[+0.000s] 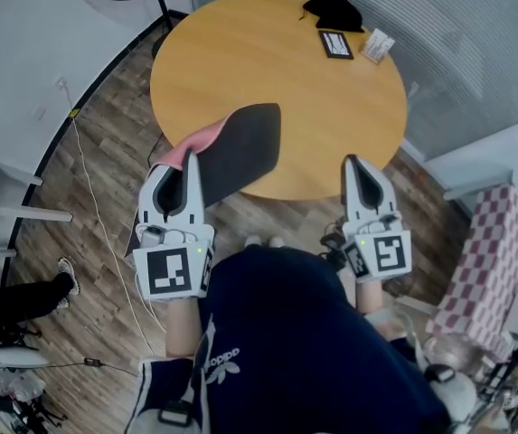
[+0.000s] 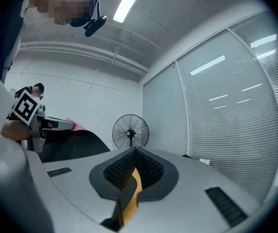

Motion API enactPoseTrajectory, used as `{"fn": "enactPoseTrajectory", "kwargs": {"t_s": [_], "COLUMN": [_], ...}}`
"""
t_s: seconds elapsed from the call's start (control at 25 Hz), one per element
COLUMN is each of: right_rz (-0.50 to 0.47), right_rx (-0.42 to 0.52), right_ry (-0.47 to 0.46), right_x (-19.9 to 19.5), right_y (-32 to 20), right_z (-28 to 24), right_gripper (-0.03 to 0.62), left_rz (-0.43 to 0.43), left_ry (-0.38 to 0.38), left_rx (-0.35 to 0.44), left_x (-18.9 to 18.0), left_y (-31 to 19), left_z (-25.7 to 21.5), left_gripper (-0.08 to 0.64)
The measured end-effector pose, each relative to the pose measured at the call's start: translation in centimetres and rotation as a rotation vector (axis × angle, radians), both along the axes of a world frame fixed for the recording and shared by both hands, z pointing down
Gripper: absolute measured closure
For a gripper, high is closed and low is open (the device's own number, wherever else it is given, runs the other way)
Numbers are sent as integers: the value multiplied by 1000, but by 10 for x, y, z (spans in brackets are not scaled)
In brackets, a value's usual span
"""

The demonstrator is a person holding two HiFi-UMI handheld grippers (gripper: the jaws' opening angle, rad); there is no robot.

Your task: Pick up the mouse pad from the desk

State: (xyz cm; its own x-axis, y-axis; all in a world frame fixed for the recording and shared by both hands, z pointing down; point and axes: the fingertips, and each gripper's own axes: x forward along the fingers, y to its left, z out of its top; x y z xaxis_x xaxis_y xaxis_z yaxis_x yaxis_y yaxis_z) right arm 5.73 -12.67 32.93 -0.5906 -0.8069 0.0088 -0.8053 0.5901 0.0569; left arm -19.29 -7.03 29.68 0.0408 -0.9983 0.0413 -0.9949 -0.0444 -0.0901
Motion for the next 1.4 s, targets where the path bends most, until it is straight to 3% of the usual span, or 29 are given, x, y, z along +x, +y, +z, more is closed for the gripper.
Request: {"fn": "enactPoseTrajectory", "kwargs": {"t_s": [0.12, 0.56, 0.84, 1.4], "right_rz": [0, -9, 28, 29], "right_rx": [-10, -9, -80, -78], "right_ry": [9, 30, 75, 56], "right_x": [4, 6, 25, 26], "right_y": [6, 19, 15, 15], "right_z": [2, 6, 18, 19], "right_gripper": [589, 589, 589, 589], "left_rz": [-1, 13, 26, 46], "left_ry": [36, 51, 44, 60], "left_rx": [1, -60, -70, -80], "left_x": [9, 23, 30, 27], "left_y": [4, 12, 9, 5], "left_z": [5, 35, 38, 44], "left_gripper": [540, 540, 540, 540]}}
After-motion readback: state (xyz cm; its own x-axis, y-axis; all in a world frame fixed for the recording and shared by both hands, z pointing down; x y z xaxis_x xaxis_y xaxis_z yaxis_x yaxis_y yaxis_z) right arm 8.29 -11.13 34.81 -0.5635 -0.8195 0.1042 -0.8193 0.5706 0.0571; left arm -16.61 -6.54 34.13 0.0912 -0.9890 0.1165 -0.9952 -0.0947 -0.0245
